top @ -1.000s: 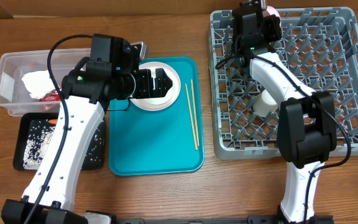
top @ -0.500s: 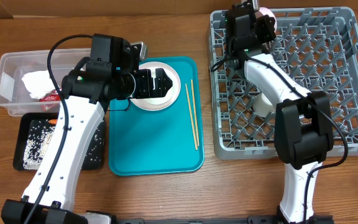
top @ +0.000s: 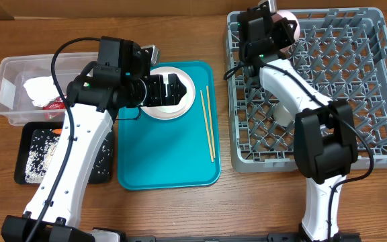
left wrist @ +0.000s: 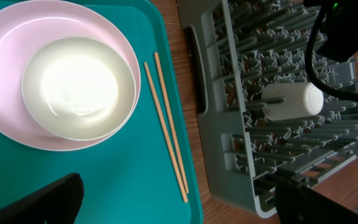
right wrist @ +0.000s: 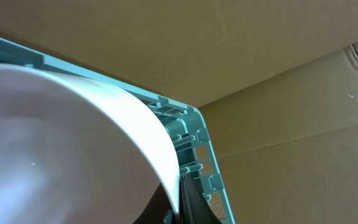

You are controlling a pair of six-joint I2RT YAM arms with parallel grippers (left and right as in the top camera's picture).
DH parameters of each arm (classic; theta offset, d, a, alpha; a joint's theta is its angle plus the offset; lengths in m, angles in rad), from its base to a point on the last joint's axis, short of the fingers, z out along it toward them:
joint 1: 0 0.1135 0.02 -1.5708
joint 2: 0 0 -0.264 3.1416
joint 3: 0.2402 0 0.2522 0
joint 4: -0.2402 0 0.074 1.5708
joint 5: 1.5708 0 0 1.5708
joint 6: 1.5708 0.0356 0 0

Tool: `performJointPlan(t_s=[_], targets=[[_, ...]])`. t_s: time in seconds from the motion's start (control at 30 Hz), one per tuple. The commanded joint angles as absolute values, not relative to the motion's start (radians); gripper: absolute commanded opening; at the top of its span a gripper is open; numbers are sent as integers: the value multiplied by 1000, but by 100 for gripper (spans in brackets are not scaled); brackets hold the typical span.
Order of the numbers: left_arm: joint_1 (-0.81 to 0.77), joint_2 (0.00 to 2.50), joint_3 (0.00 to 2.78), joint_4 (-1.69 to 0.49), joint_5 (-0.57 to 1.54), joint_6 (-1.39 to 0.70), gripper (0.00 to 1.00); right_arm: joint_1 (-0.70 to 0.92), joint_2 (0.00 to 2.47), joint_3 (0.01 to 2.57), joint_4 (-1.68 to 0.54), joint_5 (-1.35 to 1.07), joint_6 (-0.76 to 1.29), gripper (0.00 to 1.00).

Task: Sort waste into correct bins and load items into the dishwasher
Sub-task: 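Carry the pink bowl to the rack's back-left corner with the right gripper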

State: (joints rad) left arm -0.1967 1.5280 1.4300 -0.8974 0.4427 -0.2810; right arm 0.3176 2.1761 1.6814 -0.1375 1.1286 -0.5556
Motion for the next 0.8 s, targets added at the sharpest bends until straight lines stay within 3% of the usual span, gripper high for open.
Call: performJointPlan(t_s=[0.0,0.27,0.63,0.77], targets=[[-197,1529,1451,-897,461,-266,100,346,2190,1688,-141,1132,-558,4],[-197,1529,1451,-897,461,-266,100,368,2190,1688,-194,1133,-558,6],[-197,1529,1451,-897,461,-266,100,379,2190,1688,-194,1137,-558,29],[-197,1529,1451,-897,461,-266,100,387,2190,1688,-194,1137,-558,30]])
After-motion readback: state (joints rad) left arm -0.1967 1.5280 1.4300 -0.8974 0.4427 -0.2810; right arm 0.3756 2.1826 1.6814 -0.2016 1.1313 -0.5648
